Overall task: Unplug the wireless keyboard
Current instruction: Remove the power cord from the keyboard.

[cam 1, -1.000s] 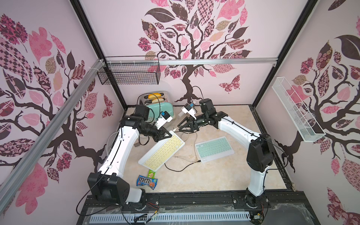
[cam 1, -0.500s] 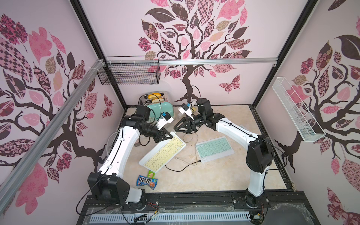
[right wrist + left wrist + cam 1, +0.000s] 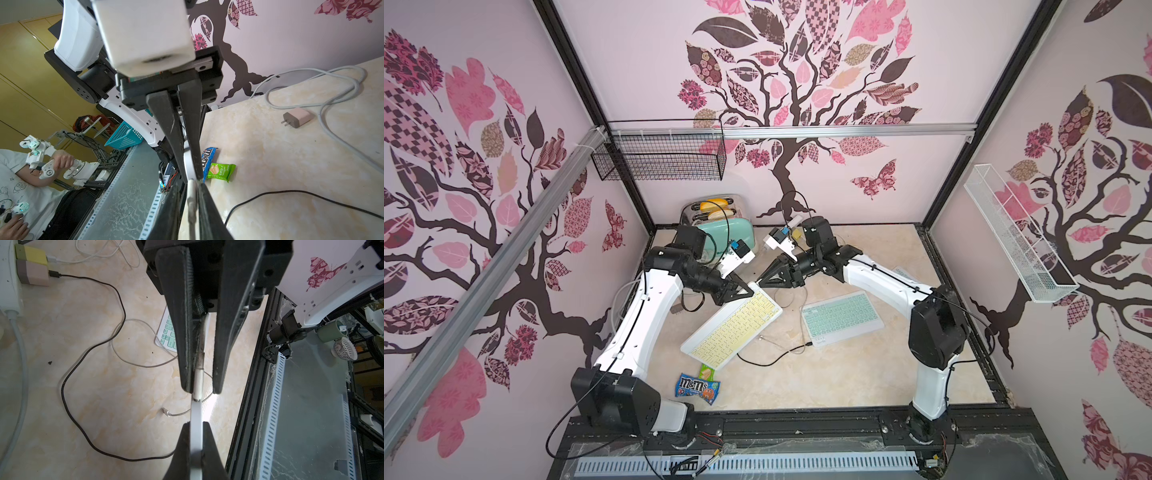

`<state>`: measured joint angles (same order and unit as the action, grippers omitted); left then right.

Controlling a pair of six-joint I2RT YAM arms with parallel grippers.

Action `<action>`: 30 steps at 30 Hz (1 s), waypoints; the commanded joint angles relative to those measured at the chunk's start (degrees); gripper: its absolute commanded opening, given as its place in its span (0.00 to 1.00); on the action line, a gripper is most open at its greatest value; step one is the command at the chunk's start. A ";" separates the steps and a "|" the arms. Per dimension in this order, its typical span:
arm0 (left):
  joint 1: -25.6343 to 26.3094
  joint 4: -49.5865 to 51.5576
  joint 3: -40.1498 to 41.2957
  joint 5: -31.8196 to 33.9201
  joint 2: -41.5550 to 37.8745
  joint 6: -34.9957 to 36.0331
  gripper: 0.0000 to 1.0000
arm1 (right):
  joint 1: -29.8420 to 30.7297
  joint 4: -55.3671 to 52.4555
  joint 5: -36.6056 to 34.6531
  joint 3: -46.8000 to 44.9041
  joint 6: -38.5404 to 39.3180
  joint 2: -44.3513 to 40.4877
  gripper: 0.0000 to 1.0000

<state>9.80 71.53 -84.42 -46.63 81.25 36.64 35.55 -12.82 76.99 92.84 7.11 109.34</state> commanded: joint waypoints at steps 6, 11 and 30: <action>0.44 1.46 -1.28 -1.88 0.12 1.06 0.00 | 0.58 1.09 1.49 0.13 -0.47 -0.36 0.13; 0.51 1.50 -1.47 -1.36 0.21 1.19 0.00 | 0.55 1.06 1.69 0.09 -0.11 -0.64 0.00; 0.49 0.04 -0.28 5.45 0.35 -1.59 0.00 | -17.64 28.03 -8.34 -11.96 -20.05 -9.10 0.00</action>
<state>12.91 61.84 -84.73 -47.22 82.59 35.53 29.74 9.65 74.91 81.38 -8.12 103.37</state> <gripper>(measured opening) 0.078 0.059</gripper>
